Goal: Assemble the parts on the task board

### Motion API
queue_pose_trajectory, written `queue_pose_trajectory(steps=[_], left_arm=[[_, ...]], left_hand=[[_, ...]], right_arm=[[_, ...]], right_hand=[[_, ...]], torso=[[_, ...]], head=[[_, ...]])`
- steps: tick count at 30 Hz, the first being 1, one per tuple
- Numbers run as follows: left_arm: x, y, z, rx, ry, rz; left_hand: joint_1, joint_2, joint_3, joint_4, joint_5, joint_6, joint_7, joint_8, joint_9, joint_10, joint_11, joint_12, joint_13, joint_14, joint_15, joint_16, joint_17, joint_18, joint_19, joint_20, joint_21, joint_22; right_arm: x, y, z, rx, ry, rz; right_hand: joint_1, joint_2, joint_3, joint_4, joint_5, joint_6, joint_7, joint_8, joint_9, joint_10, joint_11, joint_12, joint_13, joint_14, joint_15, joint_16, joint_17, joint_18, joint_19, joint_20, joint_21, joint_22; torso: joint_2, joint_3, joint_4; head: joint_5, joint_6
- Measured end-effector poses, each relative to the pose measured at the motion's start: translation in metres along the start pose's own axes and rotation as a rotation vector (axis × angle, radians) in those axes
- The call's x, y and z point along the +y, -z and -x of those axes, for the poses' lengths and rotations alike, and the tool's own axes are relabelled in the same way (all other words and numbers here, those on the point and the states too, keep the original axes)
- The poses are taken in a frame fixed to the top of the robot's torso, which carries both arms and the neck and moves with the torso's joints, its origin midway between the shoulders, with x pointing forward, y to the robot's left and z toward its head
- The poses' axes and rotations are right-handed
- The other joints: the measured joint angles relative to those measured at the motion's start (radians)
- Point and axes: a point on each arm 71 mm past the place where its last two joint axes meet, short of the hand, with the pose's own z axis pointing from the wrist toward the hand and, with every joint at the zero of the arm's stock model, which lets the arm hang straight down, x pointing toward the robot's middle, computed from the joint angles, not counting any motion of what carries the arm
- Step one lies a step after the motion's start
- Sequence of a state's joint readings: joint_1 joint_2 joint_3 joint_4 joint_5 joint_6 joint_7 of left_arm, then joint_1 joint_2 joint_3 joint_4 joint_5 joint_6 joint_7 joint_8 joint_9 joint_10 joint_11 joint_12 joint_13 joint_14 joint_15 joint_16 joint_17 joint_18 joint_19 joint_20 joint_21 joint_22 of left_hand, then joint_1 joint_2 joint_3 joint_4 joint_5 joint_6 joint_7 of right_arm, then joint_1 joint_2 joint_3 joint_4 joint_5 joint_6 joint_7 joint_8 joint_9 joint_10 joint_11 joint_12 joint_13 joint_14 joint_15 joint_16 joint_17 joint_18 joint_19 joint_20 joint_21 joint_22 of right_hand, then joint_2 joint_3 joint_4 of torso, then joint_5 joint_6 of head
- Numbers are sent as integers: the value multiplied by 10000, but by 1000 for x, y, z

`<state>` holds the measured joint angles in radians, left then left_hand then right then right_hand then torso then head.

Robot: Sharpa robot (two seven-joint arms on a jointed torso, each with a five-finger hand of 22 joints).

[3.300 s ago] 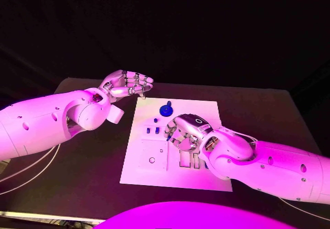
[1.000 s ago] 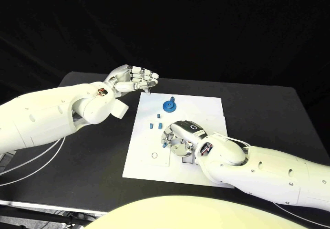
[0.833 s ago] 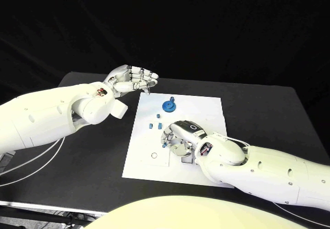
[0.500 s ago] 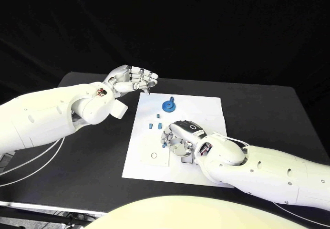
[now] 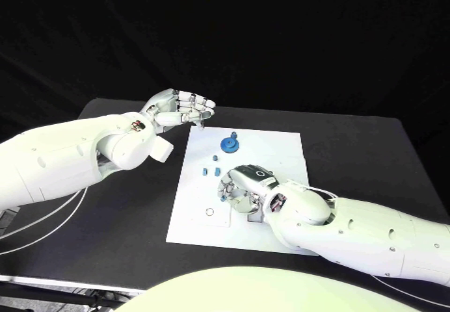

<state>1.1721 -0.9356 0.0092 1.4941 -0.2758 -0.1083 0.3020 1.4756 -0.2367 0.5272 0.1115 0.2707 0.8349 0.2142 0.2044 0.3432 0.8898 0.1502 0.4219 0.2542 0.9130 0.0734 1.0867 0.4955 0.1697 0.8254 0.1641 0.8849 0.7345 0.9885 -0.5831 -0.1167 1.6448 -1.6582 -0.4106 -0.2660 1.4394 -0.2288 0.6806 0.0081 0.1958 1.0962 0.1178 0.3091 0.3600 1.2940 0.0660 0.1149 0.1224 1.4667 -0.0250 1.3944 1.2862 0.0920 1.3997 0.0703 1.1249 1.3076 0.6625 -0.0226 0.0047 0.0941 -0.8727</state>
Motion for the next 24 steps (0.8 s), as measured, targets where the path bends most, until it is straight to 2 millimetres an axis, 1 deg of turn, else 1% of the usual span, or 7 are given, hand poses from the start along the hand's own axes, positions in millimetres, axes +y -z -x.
queue_pose_trajectory(steps=[7, 8, 10, 13, 18, 20, 24], left_arm=[[0, 0, 0, 30, 9, 24], [0, 0, 0, 35, 11, 27], [0, 0, 0, 42, 13, 34], [0, 0, 0, 54, 16, 44], [0, 0, 0, 74, 22, 64], [1, 0, 0, 82, 24, 74], [1, 0, 0, 98, 29, 92]], left_hand=[[0, 0, 0, 0, 0, 0, 0, 0, 0, 0, 0, 0, 0, 0, 0, 0, 0, 0, 0, 0, 0, 1], [0, 0, 0, 0, 0, 0, 0, 0, 0, 0, 0, 0, 0, 0, 0, 0, 1, 0, 0, 0, 0, 1], [0, 0, 0, 0, 0, 0, 0, 0, 0, 0, 0, 0, 0, 0, 0, 0, 1, -1, 0, 0, 0, 1], [0, 0, 0, 0, 0, 0, 0, 0, 1, 1, 0, 0, 0, 0, 0, 0, 1, 0, 0, 0, 0, 1], [0, 0, 0, 0, 0, 0, 0, 0, 1, 1, 0, 0, 0, 0, 0, 0, 2, -1, 0, 0, 0, 1], [0, 0, 0, 0, 0, 0, 0, 0, 0, 1, 0, 0, 1, 0, 0, 0, 2, -1, 0, 0, 0, 1], [0, 0, 0, 0, 0, 0, 0, 0, 1, 1, 0, 40, 0, 0, 0, -42, -3, 0, 0, 0, 0, -8]], right_arm=[[1, -2, -2, 131, 101, 14], [1, -2, -2, 141, 111, 17], [1, -2, -3, 158, 124, 13], [0, -2, -4, 179, 131, 17], [0, 0, -4, 167, 115, 30], [-1, 1, -5, 146, 95, 32], [-4, 5, -4, 51, 59, -20]], right_hand=[[-54, 54, 0, 0, -1, -26, -13, -18, 28, -1, -1, -19, -1, 0, 0, 0, -26, 1, -16, 15, -78, -1], [-78, 78, -15, -15, -1, -81, 14, -18, 29, -1, -1, -28, -3, 0, 0, 0, -29, 1, -27, 27, -100, -1], [-203, 90, -33, -37, -1, -256, 156, -161, 12, -70, -58, -217, -24, 2, 9, 0, -36, 1, -96, 96, -221, -1], [-413, 145, 28, -166, 3, -770, 365, -510, -126, -625, 159, -464, -168, -6, 217, 0, -113, 2, -227, 227, -485, -1], [-480, 33, 106, -283, 17, -1137, 388, -815, -206, -1295, 259, -532, -439, -2, 287, -57, -268, 1, -344, 338, -892, -2], [-422, -26, 110, -332, 17, -1239, 383, -830, -212, -1531, 308, -545, -525, -2, 287, -57, -318, 1, -411, 337, -1007, -2], [-417, -30, 123, -346, 17, -1252, 391, -869, -212, -1689, 397, -517, -555, -2, 287, -57, -333, 1, -411, 337, -1007, -2]], torso=[[0, 1, 5], [0, 1, 5], [0, 1, 5], [0, 1, 2], [-1, 3, -4], [-1, 2, -6], [-2, 10, -5]], head=[[-7, 0], [-6, 0], [-5, 0], [2, 0], [1, 0], [-7, 0], [-18, 12]])
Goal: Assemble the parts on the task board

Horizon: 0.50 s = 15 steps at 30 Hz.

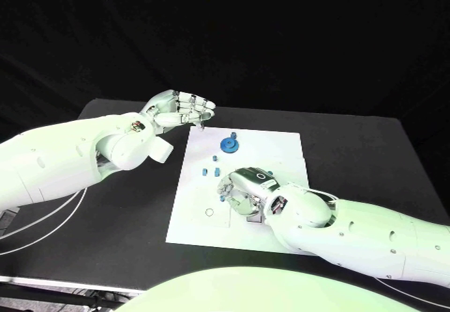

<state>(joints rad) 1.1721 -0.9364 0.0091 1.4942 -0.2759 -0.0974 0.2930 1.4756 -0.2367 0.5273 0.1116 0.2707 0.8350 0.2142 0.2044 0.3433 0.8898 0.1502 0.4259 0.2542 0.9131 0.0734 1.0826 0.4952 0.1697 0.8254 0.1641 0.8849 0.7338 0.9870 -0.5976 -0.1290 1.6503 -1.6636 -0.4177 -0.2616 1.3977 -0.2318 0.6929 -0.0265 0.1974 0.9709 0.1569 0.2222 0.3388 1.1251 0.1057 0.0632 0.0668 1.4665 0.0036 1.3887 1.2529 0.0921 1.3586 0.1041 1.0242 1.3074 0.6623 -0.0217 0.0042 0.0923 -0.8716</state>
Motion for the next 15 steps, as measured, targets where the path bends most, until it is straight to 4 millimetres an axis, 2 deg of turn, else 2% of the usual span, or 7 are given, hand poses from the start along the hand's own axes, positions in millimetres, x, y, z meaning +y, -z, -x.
queue_pose_trajectory(steps=[8, 13, 15], left_arm=[[0, 0, 0, 24, 6, 30], [0, 1, 1, 48, 13, 47], [0, 1, 1, 56, 15, 51]], left_hand=[[0, 0, 0, 0, 0, 0, 0, 0, 1, 0, 0, 0, 1, 0, 0, 0, -7, 1, 0, 0, 0, -6], [0, 0, 0, 0, 0, 0, 0, 0, 0, 0, 0, 0, 1, 0, 0, 0, -6, 0, 0, 0, -38, -6], [0, 0, 0, 0, 0, 0, 0, 0, 1, 0, 0, 0, 1, 0, 0, 0, -6, 0, 0, 0, -38, -6]], right_arm=[[-6, 13, 7, -286, -107, -135], [-12, 24, 26, -736, -77, -225], [-17, 28, 35, -891, -24, -307]], right_hand=[[0, 0, 4, -57, 0, 3, 3, 0, 0, 3, -4, 9, 29, 0, 0, -39, -27, 1, 0, 0, -39, -1], [-2, -2, 42, -95, 0, 4, 4, 0, 0, 4, -3, 98, 29, 0, 0, -39, -27, 0, 1, 0, -39, -1], [-96, -96, 33, -95, 0, 4, 4, 0, 0, 3, -3, 133, 29, 0, 0, -39, -30, 1, 1, 0, -39, -1]], torso=[[-1, 6, 1], [-8, 1, -7], [-9, 0, -8]], head=[[-30, 41], [-84, 99], [-112, 122]])
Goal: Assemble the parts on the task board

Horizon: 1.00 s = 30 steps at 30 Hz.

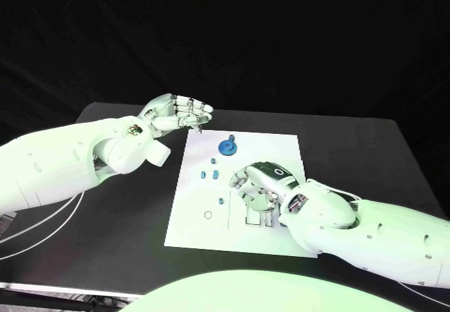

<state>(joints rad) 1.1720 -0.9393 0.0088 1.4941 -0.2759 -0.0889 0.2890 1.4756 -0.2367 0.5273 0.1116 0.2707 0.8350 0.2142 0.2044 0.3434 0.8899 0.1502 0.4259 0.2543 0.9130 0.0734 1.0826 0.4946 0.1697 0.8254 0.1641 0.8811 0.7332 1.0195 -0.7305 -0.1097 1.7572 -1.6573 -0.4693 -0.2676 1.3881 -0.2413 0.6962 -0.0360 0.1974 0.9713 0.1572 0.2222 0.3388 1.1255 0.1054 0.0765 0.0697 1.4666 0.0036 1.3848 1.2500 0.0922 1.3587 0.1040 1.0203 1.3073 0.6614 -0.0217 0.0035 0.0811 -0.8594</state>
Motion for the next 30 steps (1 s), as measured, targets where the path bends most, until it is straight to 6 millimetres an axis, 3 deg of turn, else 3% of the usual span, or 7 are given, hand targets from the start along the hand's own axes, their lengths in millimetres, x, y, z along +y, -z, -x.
queue_pose_trajectory(steps=[4, 7, 12, 15, 20, 25, 30], left_arm=[[0, 1, 1, 4, 0, 11], [0, 1, 1, -5, -2, 20], [1, 2, 1, 0, 0, 26], [1, 2, 1, 6, 2, 29], [1, 2, 1, 17, 7, 34], [1, 2, 1, 28, 10, 37], [1, 2, 1, 37, 13, 39]], left_hand=[[0, 0, 0, 0, 0, 0, 0, 0, 0, 0, 0, 0, -11, 0, 0, 0, 0, 0, 0, 0, 0, 0], [0, 0, 0, 0, 0, 0, 0, 0, 0, 0, 0, 0, -11, 0, 0, 0, 1, 0, 0, 0, 0, 0], [-2, 2, 0, 0, 0, 0, 0, 0, -2, 0, 0, 0, -11, 0, 0, 0, 1, 0, 6, 5, 0, -8], [-40, 40, 0, 0, 0, 0, 0, 0, -10, 0, 0, 0, -11, 0, 0, 0, 1, 0, 39, 38, 0, -8], [-40, 40, 0, 0, 0, 0, 0, 0, -10, 0, 0, 0, -11, 0, 0, 0, 2, 0, 38, 38, 0, -8], [-40, 40, 0, 0, 0, 0, 0, 0, -10, 0, 0, 0, -10, 0, 0, 1, 2, -1, 38, 38, 0, -8], [-40, 40, 0, 0, 0, 0, 0, 0, -10, 0, 0, 0, -10, 0, 0, 1, 3, -1, 38, 38, 0, -7]], right_arm=[[-18, 7, 28, -317, 186, -365], [-31, 12, 46, -378, 314, -678], [-50, 19, 59, -118, 418, -1107], [-58, 20, 61, 77, 470, -1276], [-66, 18, 61, 357, 554, -1422], [-68, 14, 58, 643, 634, -1449], [-68, 10, 52, 940, 678, -1422]], right_hand=[[-294, -287, -396, 157, 0, -31, 30, -96, 0, -117, -34, 66, 0, 0, 74, 0, -32, 0, -53, 54, -90, 7], [-538, -349, -1528, 385, 0, -402, -129, -339, -2, -856, 25, 176, -9, -18, 162, -197, -361, 161, -327, 183, -876, 8], [452, 370, -4555, 1175, 64, -558, -192, -672, -72, -1830, 163, 969, 32, -19, 233, -270, -717, 161, -429, 285, -1765, -55], [1224, 474, -5681, 1965, 79, -580, -215, -854, -124, -2279, 202, 1424, 30, -54, 269, -270, -855, 317, -448, 304, -2057, -159], [1714, 438, -6056, 2568, 79, -611, -246, -929, -125, -2493, 237, 1710, 19, -91, 305, -270, -894, 318, -447, 304, -2110, -164], [1967, 489, -6076, 2806, 79, -611, -246, -929, -124, -2537, 214, 1926, 19, -57, 339, -227, -851, 317, -439, 311, -2046, -122], [2176, 622, -5854, 3027, 79, -346, -214, -929, -109, -2070, 32, 2325, 29, 19, 264, -20, -551, 318, -80, 193, -1432, 9]], torso=[[-6, -6, 0], [-11, -11, -4], [-12, -9, -7], [-5, -7, -6], [12, 3, 6], [19, 1, 14], [20, -5, 22]], head=[[-55, 45], [-81, 81], [-123, 146], [-147, 178], [-186, 205], [-195, 203], [-185, 185]])
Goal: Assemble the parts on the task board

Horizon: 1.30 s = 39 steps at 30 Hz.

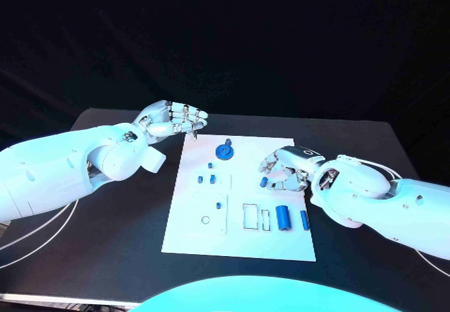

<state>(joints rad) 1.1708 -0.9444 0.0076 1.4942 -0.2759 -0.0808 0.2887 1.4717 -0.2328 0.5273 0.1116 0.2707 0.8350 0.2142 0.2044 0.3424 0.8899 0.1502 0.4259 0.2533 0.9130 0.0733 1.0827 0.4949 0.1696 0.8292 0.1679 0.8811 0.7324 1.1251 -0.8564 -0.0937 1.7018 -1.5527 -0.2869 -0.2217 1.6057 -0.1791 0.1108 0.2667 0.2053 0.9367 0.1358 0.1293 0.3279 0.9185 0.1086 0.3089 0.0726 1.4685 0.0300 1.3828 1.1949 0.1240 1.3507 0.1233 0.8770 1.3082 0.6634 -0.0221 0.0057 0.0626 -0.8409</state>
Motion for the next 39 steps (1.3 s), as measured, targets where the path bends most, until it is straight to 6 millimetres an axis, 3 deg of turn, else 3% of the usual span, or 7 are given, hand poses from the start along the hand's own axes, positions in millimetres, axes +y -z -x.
queue_pose_trajectory(steps=[5, 17, 22, 24, 28, 33, 39], left_arm=[[0, 0, 0, 11, 4, 1], [0, 0, 0, 21, 6, 3], [0, 0, 0, 28, 9, 3], [0, 0, 0, 32, 10, 4], [0, 0, 0, 37, 12, 10], [0, 0, 0, 46, 15, 16], [0, 0, 0, 59, 19, 28]], left_hand=[[0, 0, 0, 0, 0, 0, 0, 0, 0, 0, 0, 0, 0, 0, 0, 0, 0, 1, 0, 0, 0, 0], [0, 0, 0, 0, 0, 0, 0, 0, 1, 0, 0, 0, 1, 0, 0, 0, 1, 0, 0, -1, 0, -8], [0, 0, 0, 0, 0, 0, 0, 0, 1, 0, 0, 0, 1, 0, 0, 0, -8, 0, -1, -1, 0, -8], [0, 0, 0, 0, 0, 0, 0, 0, 1, 0, 0, 0, 1, 0, 0, 0, -8, 0, -1, -1, 0, -8], [0, 0, 0, 0, 0, 0, 0, 0, 1, 0, 0, 0, 1, 0, 0, 0, -8, 1, -1, -1, 0, -8], [0, 0, 0, 0, 0, 0, 0, 0, 1, 0, 0, 0, 1, 0, 0, 0, -7, 1, -1, -1, 0, -7], [0, 0, -28, -28, 0, 0, 0, 0, 1, -35, 35, 0, -16, 0, 0, -46, -7, 1, -1, -1, -42, -30]], right_arm=[[1, -3, -4, 159, 15, 19], [0, -7, -11, 339, 39, -95], [2, -9, -12, 324, 52, -83], [3, -10, -13, 301, 56, -99], [3, -11, -14, 214, 69, -145], [3, -11, -15, 62, 72, -206], [2, -10, -16, -168, 55, -331]], right_hand=[[79, 79, 323, 199, 0, 208, 74, 0, 1, 447, -88, 102, -41, -19, -91, 60, 185, 0, 232, -87, 470, 0], [74, 75, 1559, 210, 0, 696, 119, 63, -11, 1170, -168, -243, -86, -19, -162, 157, 307, 1, 358, -145, 735, -2], [-69, -68, 2080, 193, -1, 803, 91, 98, -11, 1379, -191, -406, -91, -20, -162, 157, 320, 1, 390, -176, 775, -2], [-123, -116, 2289, 178, 0, 916, 79, 164, 4, 1503, -214, -431, -95, -24, -166, 157, 324, -115, 427, -214, 877, -3], [-191, -51, 2916, 78, -23, 1211, 45, 302, 100, 1854, -217, -525, -95, -23, -275, 157, 344, -115, 497, -283, 1052, -3], [-357, -35, 3475, -97, -67, 1466, -45, 535, 255, 2097, -47, -592, -38, -20, -382, 196, 371, -115, 573, -360, 1274, -4], [-837, -36, 3965, -245, -54, 1514, -96, 800, 364, 2400, -62, -695, 40, -13, -455, 253, 459, -113, 642, -428, 1454, -5]], torso=[[-2, -4, 0], [-6, -3, -10], [-6, 2, -10], [-6, 5, -10], [-6, 5, -10], [-6, 5, -7], [-7, -1, -6]], head=[[13, -13], [21, -52], [15, -53], [8, -53], [-3, -59], [-11, -73], [-11, -77]])
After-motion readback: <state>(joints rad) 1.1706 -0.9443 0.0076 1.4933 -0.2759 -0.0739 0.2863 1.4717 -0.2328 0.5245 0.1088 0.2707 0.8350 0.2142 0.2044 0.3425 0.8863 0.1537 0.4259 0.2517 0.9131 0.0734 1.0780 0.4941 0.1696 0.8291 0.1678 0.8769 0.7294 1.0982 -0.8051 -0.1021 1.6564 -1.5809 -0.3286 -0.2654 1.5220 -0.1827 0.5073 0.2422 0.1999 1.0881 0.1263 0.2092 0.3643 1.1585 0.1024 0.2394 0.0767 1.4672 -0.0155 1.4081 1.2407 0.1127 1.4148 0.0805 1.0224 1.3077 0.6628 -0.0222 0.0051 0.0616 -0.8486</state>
